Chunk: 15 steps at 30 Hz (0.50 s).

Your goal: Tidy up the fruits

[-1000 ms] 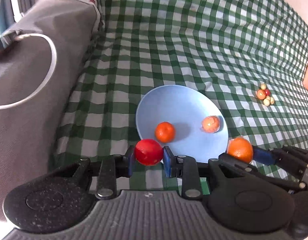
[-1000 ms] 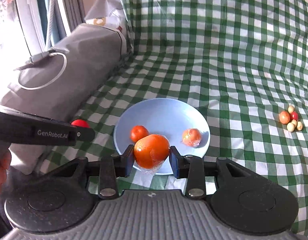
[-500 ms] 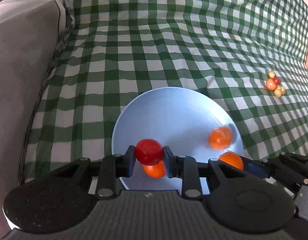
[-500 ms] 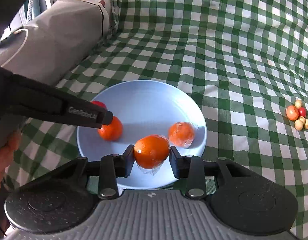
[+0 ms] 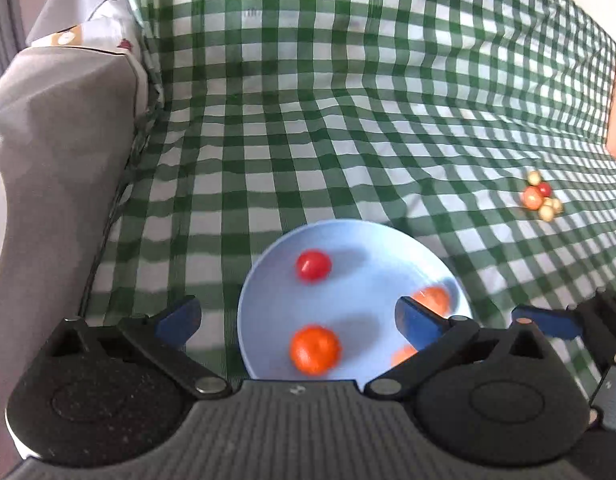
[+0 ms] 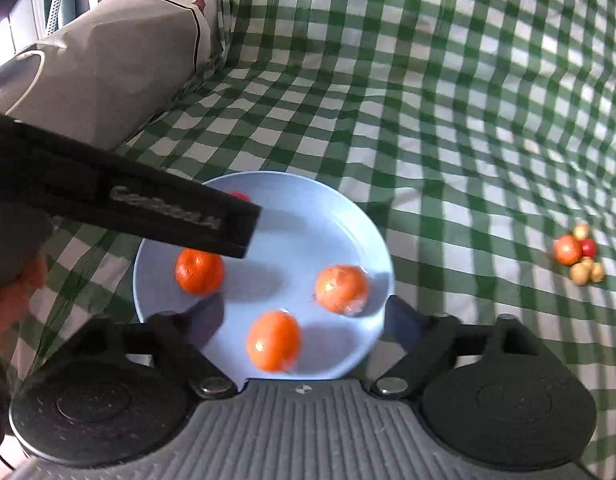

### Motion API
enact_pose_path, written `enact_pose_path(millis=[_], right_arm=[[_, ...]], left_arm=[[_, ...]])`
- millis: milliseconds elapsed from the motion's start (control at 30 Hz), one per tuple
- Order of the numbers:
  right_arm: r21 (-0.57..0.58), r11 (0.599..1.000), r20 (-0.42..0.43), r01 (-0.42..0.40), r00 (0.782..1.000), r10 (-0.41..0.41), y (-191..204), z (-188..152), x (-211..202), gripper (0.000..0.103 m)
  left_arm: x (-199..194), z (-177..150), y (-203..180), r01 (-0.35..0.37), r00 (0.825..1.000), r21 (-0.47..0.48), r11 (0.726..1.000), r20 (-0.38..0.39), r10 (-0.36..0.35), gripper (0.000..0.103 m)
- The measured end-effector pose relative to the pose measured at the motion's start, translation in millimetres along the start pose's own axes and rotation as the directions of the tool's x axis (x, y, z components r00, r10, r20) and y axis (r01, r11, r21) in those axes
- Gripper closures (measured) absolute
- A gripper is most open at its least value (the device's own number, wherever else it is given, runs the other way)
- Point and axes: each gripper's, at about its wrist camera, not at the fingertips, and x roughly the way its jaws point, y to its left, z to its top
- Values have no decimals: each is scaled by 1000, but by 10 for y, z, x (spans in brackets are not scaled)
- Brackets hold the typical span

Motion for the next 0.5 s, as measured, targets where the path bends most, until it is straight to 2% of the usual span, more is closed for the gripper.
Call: enact_pose_path(millis=[133, 233, 367, 500], right_arm=[[-21, 1000, 25, 19, 1000, -18, 10, -111, -377, 3], [-9, 999, 76, 39, 996, -38, 46, -182, -708, 1], [26, 997, 136, 79, 987, -82, 110, -258, -1073, 1], [85, 995, 186, 54, 980, -69, 157, -355, -1354, 1]], left_arm=[[-407, -210, 56, -2, 1000, -34, 999, 13, 3, 0], [-765, -367, 107, -40, 998, -45, 998, 41, 42, 0], [-1158, -534, 102, -95, 991, -39, 995, 92, 98, 0], [-1417, -612, 75, -112, 986, -38, 993, 118, 115, 0]])
